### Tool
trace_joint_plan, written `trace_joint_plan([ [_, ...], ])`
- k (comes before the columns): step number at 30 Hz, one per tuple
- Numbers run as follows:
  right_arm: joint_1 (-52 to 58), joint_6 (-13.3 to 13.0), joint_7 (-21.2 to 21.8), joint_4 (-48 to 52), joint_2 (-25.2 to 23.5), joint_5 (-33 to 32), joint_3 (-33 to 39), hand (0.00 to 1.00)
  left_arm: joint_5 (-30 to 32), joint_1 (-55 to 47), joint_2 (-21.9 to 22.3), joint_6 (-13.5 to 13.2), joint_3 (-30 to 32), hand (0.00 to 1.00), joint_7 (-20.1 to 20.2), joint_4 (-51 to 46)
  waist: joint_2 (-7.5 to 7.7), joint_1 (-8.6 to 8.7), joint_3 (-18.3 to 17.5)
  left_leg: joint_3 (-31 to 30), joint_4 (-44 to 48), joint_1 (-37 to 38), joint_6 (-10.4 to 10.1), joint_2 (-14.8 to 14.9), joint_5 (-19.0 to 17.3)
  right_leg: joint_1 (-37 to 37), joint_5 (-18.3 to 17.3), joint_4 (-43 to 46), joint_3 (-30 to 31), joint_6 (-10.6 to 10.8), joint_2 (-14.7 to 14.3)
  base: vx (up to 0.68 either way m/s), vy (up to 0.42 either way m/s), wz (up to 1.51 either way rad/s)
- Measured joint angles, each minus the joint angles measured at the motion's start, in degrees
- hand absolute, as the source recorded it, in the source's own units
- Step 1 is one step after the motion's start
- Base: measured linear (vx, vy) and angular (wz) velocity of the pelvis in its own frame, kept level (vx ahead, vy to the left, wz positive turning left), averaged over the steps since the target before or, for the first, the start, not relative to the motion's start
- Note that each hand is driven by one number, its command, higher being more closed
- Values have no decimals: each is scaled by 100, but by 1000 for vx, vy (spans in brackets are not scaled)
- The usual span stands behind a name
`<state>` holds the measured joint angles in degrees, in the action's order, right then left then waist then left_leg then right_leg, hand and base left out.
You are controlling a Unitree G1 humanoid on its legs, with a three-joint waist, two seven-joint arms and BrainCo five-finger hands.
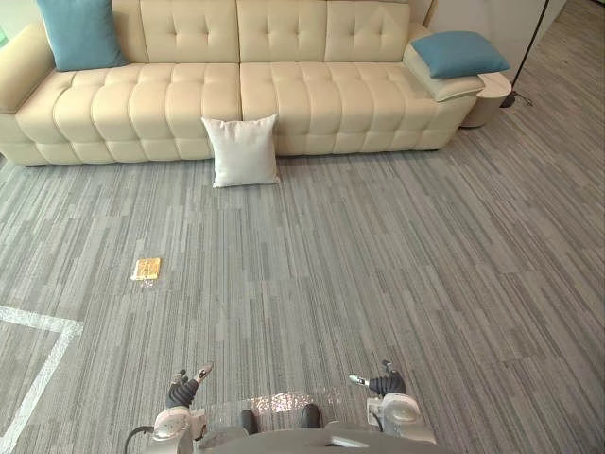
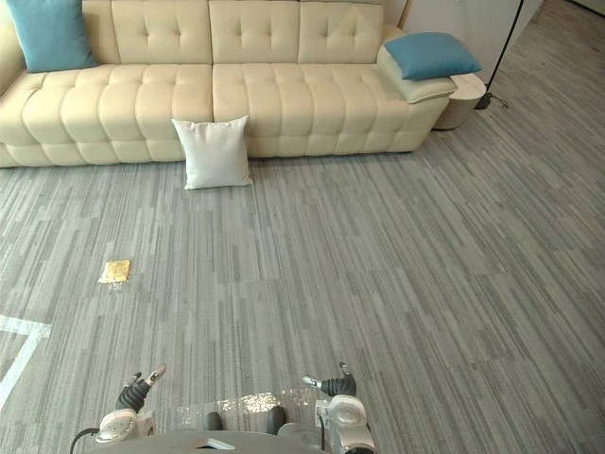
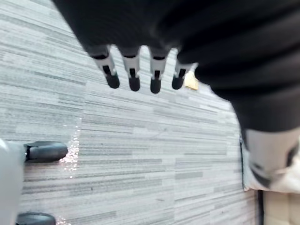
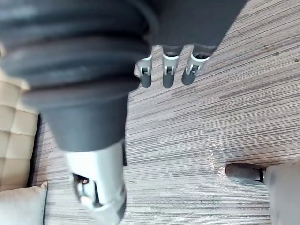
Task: Pick up cushions and gather them together orderly.
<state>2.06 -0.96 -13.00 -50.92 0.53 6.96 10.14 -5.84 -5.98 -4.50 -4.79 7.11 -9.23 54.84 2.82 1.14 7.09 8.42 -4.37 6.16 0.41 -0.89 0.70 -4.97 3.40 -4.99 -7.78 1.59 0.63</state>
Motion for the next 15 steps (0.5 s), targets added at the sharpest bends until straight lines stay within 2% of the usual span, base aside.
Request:
trace_joint_plan([
  [4,9,18,-1,-299,4,-219,316,0,55,-35,18,39,300,0,1,214,-16,-13,10,5,-1,0,-8,0,3,-2,-1,1,-9,1,0,0,0,0],
  [15,-17,122,30,-689,-1,-313,948,0,265,-7,58,132,854,0,93,456,-47,-50,24,-17,-5,63,-7,0,7,-82,-11,2,-45,12,2,0,0,0],
])
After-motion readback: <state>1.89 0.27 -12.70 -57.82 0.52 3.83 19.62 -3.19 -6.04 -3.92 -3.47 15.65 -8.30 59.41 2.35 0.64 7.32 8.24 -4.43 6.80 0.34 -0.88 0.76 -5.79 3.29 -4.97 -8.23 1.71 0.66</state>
